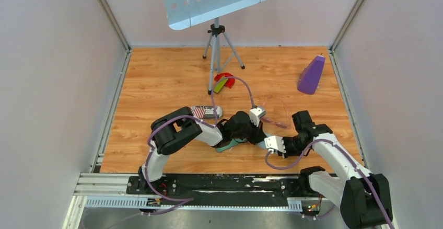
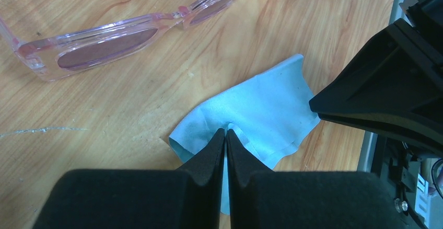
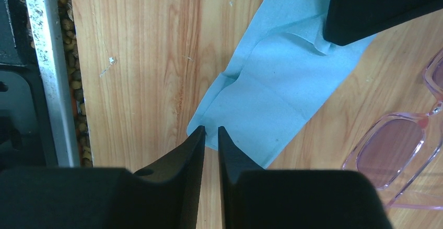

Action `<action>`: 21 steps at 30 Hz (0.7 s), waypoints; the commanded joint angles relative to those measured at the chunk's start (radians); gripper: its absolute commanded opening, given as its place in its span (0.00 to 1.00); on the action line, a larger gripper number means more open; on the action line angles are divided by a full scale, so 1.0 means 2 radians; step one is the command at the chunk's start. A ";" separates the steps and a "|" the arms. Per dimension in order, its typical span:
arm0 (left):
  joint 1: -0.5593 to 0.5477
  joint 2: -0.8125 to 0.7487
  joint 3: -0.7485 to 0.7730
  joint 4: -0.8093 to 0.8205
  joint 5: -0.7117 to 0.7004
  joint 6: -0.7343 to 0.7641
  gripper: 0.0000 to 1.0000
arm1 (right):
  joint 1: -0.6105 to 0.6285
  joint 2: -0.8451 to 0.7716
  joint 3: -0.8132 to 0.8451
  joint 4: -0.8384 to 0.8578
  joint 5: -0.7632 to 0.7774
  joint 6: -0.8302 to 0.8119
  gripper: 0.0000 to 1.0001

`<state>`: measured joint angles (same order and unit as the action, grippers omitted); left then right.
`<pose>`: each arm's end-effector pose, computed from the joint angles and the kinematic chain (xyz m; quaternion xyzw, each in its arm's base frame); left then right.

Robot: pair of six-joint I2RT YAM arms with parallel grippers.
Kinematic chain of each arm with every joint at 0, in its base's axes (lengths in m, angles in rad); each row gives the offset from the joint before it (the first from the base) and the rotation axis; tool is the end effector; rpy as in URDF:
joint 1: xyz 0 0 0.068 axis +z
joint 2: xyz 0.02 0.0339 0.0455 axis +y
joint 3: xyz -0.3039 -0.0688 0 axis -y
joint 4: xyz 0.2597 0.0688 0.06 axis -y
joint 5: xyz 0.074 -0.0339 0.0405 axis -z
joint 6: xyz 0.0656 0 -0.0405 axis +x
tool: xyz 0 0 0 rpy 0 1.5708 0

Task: Organize the sunglasses
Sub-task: Fold the glasses cleaning cloth at the center of the board.

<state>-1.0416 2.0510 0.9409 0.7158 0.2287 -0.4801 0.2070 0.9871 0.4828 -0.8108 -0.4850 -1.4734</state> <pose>0.2178 -0.4019 0.1241 0.2898 0.7766 -0.4489 0.3338 0.1330 0.0592 0.1664 -0.7375 0.6197 0.1188 0.2407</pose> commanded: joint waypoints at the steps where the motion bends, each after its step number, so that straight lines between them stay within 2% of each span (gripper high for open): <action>1: 0.003 0.012 0.005 0.019 0.003 0.001 0.07 | 0.011 0.001 0.007 -0.027 0.000 -0.010 0.19; 10: 0.003 0.013 0.005 0.019 0.002 0.001 0.07 | 0.018 0.000 0.003 -0.039 0.007 -0.024 0.17; 16: 0.003 0.014 0.006 0.019 0.003 0.000 0.07 | 0.020 0.008 0.003 -0.029 0.009 -0.014 0.10; 21: 0.004 0.013 0.006 0.018 0.003 0.001 0.07 | 0.022 0.009 0.002 -0.021 0.008 -0.008 0.10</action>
<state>-1.0416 2.0518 0.9409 0.7174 0.2287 -0.4805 0.2287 1.0008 0.4824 -0.8360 -0.4690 -1.4986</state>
